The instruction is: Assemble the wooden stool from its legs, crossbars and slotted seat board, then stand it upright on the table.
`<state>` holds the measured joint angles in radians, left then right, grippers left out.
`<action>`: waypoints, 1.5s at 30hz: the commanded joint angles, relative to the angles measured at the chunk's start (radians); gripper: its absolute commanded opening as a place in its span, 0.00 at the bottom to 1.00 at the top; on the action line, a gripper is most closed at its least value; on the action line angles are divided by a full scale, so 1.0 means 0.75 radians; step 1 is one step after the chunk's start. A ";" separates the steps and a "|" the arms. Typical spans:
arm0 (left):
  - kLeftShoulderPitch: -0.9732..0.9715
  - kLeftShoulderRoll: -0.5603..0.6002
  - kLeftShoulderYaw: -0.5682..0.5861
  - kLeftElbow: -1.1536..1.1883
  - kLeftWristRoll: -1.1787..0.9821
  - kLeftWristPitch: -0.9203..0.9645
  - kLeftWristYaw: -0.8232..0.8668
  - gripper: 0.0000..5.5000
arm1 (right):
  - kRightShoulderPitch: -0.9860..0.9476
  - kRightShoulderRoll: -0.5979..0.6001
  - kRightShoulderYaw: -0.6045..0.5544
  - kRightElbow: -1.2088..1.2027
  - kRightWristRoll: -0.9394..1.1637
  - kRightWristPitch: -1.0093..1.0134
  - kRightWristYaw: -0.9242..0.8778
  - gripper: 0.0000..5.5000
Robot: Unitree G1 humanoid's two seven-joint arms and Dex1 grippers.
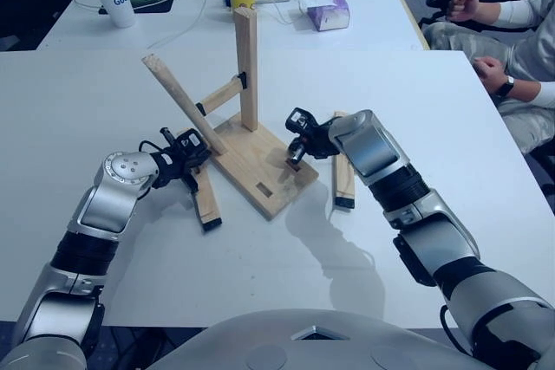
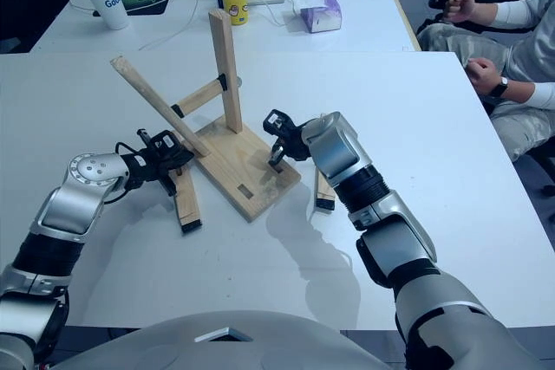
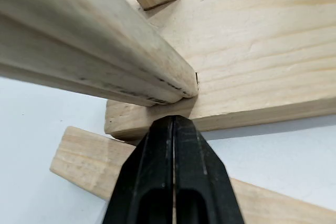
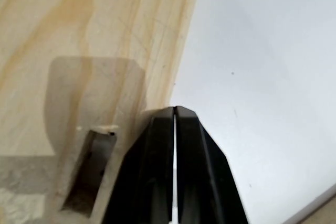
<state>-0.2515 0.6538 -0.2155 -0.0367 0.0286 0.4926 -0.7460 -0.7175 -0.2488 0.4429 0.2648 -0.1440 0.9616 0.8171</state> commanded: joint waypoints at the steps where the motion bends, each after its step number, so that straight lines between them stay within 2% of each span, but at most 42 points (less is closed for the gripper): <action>1: -0.047 -0.032 -0.031 0.084 0.013 -0.020 -0.013 0.00 | 0.020 -0.002 0.012 -0.058 0.032 0.034 -0.012 0.00; 12: -0.239 -0.234 -0.087 0.453 0.075 -0.200 0.070 0.00 | 0.062 -0.038 0.040 -0.146 0.088 0.080 -0.006 0.00; 22: -0.414 -0.410 -0.077 0.696 0.109 -0.345 0.181 0.00 | 0.083 -0.042 0.063 -0.178 0.128 0.106 -0.011 0.00; 28: -0.351 -0.399 -0.037 0.639 0.105 -0.351 0.194 0.00 | 0.051 -0.033 0.018 -0.115 0.131 0.084 -0.090 0.00; 39: -0.256 -0.328 0.038 0.506 0.117 -0.310 0.254 0.00 | 0.047 -0.050 0.025 -0.045 0.116 0.043 -0.147 0.00; 45: -0.229 -0.306 -0.017 0.526 0.163 -0.273 0.242 0.00 | 0.043 -0.048 0.030 -0.031 0.117 0.033 -0.156 0.00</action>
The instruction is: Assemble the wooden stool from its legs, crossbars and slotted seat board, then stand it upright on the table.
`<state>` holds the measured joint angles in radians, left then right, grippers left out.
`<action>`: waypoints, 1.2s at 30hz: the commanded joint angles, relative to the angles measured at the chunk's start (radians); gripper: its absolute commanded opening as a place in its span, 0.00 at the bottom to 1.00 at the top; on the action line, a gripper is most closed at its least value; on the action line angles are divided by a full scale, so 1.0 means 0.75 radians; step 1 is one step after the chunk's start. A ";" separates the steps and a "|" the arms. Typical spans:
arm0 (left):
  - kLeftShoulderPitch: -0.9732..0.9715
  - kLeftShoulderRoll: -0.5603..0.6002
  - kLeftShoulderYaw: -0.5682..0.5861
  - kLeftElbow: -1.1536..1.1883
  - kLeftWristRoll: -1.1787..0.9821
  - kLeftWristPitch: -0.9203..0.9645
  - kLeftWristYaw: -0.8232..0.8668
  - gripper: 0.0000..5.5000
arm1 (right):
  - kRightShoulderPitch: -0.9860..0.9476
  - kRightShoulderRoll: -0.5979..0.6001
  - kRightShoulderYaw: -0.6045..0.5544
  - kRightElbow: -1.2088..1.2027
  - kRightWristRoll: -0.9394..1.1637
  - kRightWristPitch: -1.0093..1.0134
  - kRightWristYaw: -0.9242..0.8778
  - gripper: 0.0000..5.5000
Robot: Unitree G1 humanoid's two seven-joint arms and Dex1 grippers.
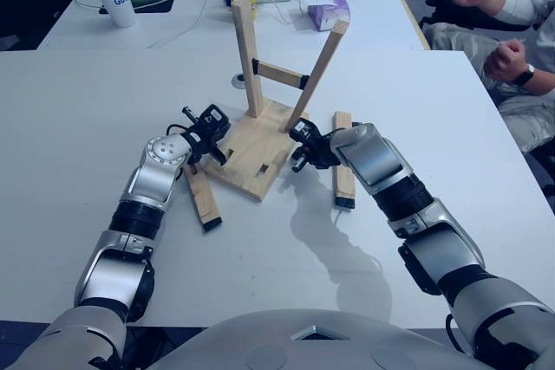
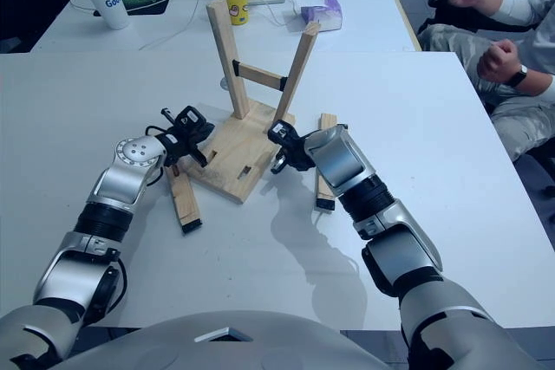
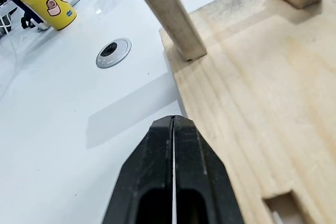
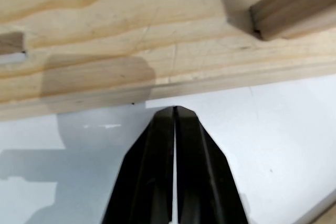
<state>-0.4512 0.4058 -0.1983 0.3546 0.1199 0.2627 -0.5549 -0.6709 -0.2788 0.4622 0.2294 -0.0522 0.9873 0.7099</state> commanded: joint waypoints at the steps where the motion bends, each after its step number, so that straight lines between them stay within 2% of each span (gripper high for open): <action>1: 0.042 0.025 -0.047 0.003 0.048 0.044 -0.014 0.00 | -0.020 -0.008 0.005 0.018 -0.005 -0.002 -0.013 0.00; 8: 0.083 0.051 -0.123 -0.110 0.063 0.124 -0.118 0.00 | -0.024 -0.007 0.002 0.024 -0.004 -0.010 -0.016 0.00; 13: 0.097 0.000 -0.113 -0.271 -0.031 0.238 -0.190 0.00 | -0.024 -0.003 -0.007 0.035 -0.004 -0.019 -0.031 0.00; 19: 0.107 -0.037 -0.106 -0.371 -0.070 0.334 -0.183 0.00 | -0.025 -0.001 -0.022 0.059 -0.009 -0.035 -0.046 0.00; 32: 0.141 -0.047 -0.101 -0.400 -0.058 0.351 -0.147 0.00 | -0.062 -0.012 -0.113 -0.018 0.002 -0.041 -0.090 0.00; 36: 0.135 -0.064 0.016 -0.441 -0.075 0.339 -0.032 0.00 | -0.031 -0.039 -0.190 -0.086 -0.010 -0.224 -0.151 0.00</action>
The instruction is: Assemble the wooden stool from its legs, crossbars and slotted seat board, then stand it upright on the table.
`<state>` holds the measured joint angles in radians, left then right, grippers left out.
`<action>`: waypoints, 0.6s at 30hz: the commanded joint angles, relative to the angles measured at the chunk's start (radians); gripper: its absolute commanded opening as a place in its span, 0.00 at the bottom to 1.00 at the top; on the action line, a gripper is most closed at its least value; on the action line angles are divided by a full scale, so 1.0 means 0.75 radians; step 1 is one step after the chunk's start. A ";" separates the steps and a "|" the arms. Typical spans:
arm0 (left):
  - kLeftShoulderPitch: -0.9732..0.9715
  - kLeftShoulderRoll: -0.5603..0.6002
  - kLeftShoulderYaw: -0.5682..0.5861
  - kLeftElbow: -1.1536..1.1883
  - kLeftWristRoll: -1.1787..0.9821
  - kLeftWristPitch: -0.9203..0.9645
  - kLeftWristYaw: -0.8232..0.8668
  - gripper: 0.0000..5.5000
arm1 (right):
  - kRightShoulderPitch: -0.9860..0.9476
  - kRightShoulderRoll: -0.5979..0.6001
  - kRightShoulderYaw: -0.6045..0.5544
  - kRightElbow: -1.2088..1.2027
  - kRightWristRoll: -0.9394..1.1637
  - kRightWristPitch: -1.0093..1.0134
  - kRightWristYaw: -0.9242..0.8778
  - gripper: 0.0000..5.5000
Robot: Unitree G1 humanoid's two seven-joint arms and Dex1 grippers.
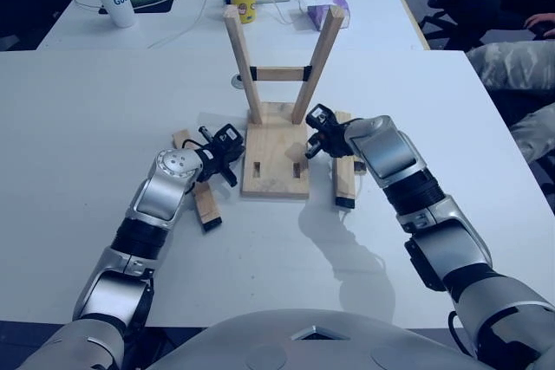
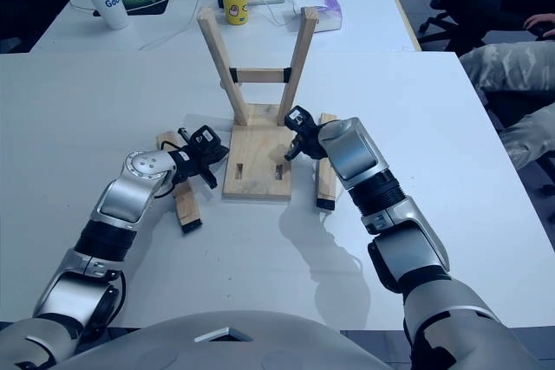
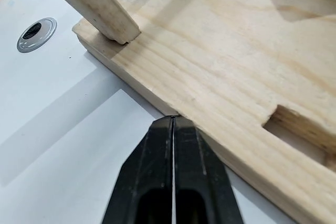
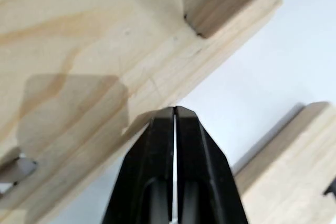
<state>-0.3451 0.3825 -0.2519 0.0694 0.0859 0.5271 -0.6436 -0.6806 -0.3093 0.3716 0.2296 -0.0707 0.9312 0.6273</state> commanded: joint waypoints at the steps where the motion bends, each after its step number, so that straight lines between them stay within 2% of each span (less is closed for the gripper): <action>1: -0.009 -0.038 0.131 -0.081 -0.040 -0.010 0.126 0.00 | -0.005 -0.003 -0.103 -0.100 0.018 -0.182 -0.064 0.00; 5: 0.041 -0.067 0.304 -0.317 -0.134 0.106 0.219 0.00 | 0.079 -0.053 -0.213 -0.171 -0.047 -0.394 -0.236 0.00; 8: 0.099 -0.079 0.383 -0.491 -0.189 0.207 0.260 0.00 | 0.159 -0.047 -0.347 -0.215 0.000 -0.404 -0.313 0.00; 14: 0.210 -0.124 0.407 -0.563 -0.178 0.208 0.397 0.00 | 0.380 -0.126 -0.538 -0.325 0.026 -0.323 -0.375 0.00; 18: 0.261 -0.176 0.377 -0.609 -0.195 0.215 0.455 0.00 | 0.534 -0.080 -0.609 -0.590 0.135 -0.052 -0.350 0.00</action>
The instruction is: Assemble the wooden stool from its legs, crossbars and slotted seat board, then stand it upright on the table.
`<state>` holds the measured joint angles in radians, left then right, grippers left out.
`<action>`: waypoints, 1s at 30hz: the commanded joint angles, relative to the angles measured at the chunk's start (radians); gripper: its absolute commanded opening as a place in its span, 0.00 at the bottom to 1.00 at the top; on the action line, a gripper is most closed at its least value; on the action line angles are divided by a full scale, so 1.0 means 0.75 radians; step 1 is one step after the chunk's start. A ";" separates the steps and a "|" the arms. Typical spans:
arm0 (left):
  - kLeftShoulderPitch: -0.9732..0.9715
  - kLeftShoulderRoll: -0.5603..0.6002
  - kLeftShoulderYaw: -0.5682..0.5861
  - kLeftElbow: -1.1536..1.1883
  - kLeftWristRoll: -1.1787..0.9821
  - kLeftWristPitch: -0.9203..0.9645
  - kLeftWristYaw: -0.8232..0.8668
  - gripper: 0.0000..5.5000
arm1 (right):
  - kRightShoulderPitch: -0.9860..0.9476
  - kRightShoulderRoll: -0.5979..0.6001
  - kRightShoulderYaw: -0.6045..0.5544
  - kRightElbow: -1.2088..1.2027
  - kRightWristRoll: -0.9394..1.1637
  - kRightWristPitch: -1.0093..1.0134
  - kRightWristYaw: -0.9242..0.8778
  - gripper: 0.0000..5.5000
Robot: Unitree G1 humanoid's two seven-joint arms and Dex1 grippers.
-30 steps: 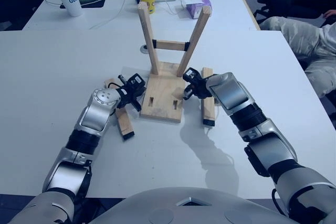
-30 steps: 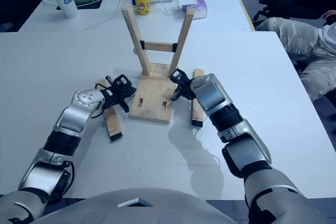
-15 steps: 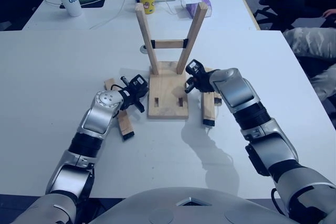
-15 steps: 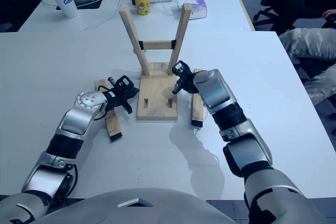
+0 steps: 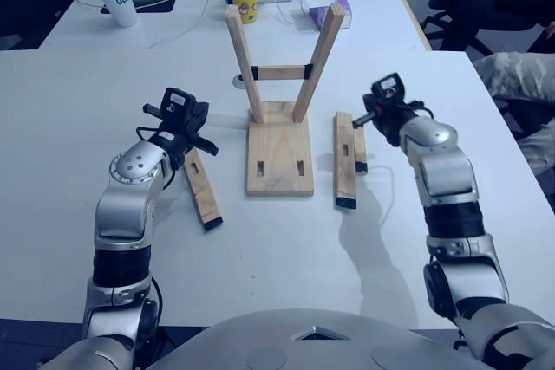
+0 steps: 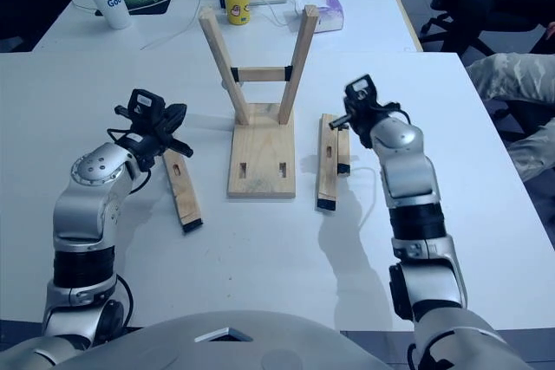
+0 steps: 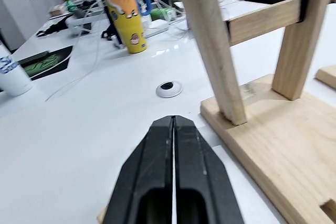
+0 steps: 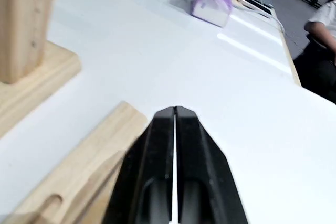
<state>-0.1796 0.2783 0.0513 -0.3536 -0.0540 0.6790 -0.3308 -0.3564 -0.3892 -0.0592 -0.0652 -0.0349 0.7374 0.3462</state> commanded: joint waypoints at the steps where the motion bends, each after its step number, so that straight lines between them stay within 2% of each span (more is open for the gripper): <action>1: 0.044 -0.042 -0.040 -0.038 -0.007 0.004 0.044 0.00 | 0.144 0.031 -0.033 -0.261 0.109 0.283 0.033 0.00; 6: 0.069 -0.088 -0.045 -0.045 0.001 -0.024 0.119 0.00 | 0.192 -0.009 0.050 -0.338 0.180 0.448 0.092 0.00; 18: 0.089 -0.155 -0.055 -0.041 -0.005 -0.056 0.213 0.00 | 0.102 -0.026 0.110 -0.257 0.260 0.567 0.101 0.31; 22: 0.108 -0.156 -0.071 -0.048 -0.004 -0.055 0.219 0.00 | 0.103 -0.043 0.144 -0.226 0.244 0.548 0.074 0.31; 26: 0.115 -0.155 -0.079 -0.054 -0.007 -0.053 0.223 0.00 | 0.057 0.010 0.041 -0.187 0.258 0.471 0.010 0.31; 30: 0.111 -0.153 -0.084 -0.054 -0.010 -0.053 0.227 0.00 | 0.045 0.000 0.033 -0.148 0.257 0.360 0.007 0.31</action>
<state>-0.1025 0.1626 -0.0117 -0.3804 -0.0608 0.6370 -0.1633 -0.3053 -0.3908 -0.0279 -0.1968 0.1584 1.0291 0.3600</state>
